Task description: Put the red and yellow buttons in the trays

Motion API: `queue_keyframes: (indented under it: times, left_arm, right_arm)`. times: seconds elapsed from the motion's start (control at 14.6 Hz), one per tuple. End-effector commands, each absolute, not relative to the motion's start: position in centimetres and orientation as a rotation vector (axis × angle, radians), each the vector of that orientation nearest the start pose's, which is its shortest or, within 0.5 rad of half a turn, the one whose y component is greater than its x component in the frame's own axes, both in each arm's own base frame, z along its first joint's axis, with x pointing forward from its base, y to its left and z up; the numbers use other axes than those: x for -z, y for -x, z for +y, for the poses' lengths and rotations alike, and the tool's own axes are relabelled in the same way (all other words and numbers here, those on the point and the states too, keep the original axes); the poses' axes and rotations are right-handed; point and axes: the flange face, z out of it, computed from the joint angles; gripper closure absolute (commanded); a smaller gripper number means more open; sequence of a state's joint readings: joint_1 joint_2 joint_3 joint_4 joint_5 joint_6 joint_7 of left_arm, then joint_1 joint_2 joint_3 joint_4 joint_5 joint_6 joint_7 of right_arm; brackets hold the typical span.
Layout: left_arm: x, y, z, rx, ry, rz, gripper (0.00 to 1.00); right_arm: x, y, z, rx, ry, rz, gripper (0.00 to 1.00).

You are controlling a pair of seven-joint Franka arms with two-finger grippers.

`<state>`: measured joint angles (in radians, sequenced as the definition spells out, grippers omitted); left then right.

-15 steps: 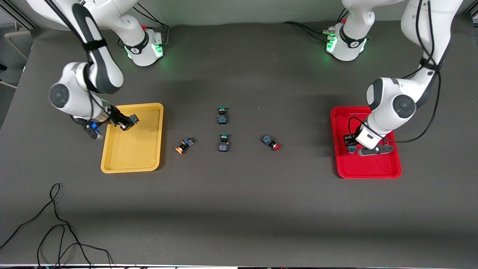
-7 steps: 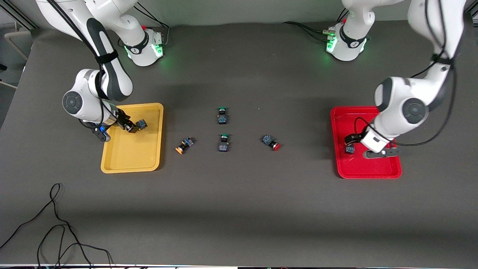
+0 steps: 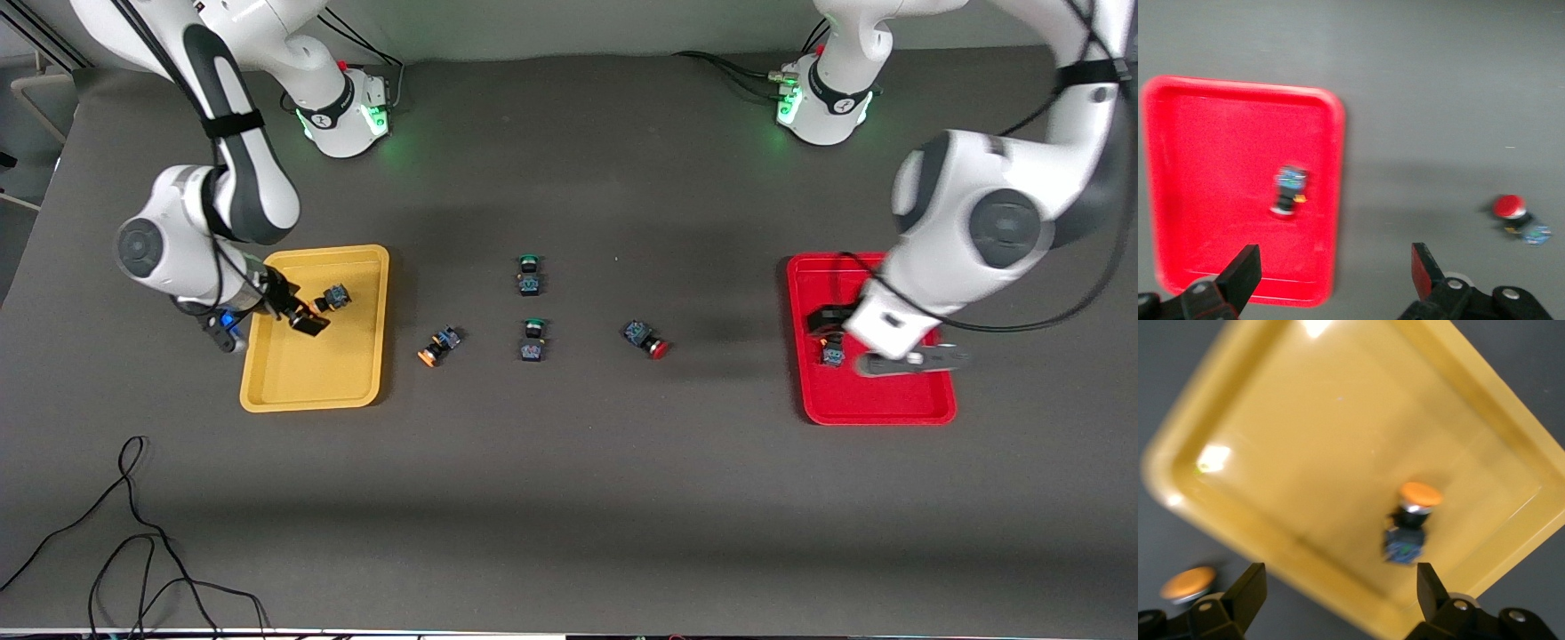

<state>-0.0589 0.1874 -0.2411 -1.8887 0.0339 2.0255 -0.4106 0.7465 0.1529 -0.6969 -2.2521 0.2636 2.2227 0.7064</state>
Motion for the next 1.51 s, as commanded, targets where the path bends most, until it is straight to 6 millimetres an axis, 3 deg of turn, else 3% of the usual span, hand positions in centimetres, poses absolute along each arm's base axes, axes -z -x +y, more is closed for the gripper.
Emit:
queue_keyframes:
  times: [0.0,0.14,0.27,0.41,0.62,0.89,0.96,1.03,1.1,1.23,1.37,1.44]
  left_arm:
    - [-39.0,-57.4,-25.4,-0.025,3.157,-0.3,0.0]
    - [-37.0,-56.2,-30.9,0.0,3.165,-0.46,0.0]
    - [-33.8,-55.1,-34.3,-0.028,3.126,-0.717,0.0]
    - [-30.3,-54.2,-36.6,-0.054,3.066,-0.944,0.0]
    - [-25.7,-53.1,-38.6,-0.092,2.999,-1.111,0.0]
    - [-21.3,-52.3,-40.0,-0.025,2.96,-1.208,0.0]
    - [-20.5,-52.1,-40.3,-0.016,2.951,-1.206,0.0]
    - [-19.9,-51.9,-40.3,-0.017,2.946,-1.203,0.02]
    - [-19.4,-51.7,-40.4,-0.024,2.943,-1.194,0.11]
    - [-18.9,-51.1,-41.0,-0.024,2.945,-1.162,0.41]
    - [-18.9,-51.2,-40.9,-0.023,2.941,-1.165,0.82]
    - [-19.3,-51.3,-41.0,-0.019,2.945,-1.165,0.9]
  right_arm:
    - [-34.6,-56.3,9.7,-0.177,2.814,1.276,0.0]
    - [-35.0,-57.8,16.2,-0.129,2.803,1.286,0.0]
    - [-33.3,-58.1,21.8,-0.118,2.838,1.22,0.0]
    - [-29.8,-58.1,23.4,-0.153,2.827,1.24,0.0]
    - [-25.1,-56.8,26.1,-0.15,2.882,1.219,0.0]
    - [-20.6,-54.4,25.7,-0.152,2.929,1.231,0.0]
    - [-19.8,-53.9,26.0,-0.145,2.931,1.223,0.02]
    - [-19.8,-54.0,25.8,-0.142,2.927,1.225,0.11]
    - [-19.7,-54.0,25.6,-0.141,2.925,1.231,0.23]
    - [-18.7,-54.0,25.3,-0.154,2.905,1.267,0.45]
    - [-17.7,-53.7,25.4,-0.196,2.86,1.235,0.6]
    - [-17.5,-53.7,24.9,-0.214,2.846,1.22,0.62]
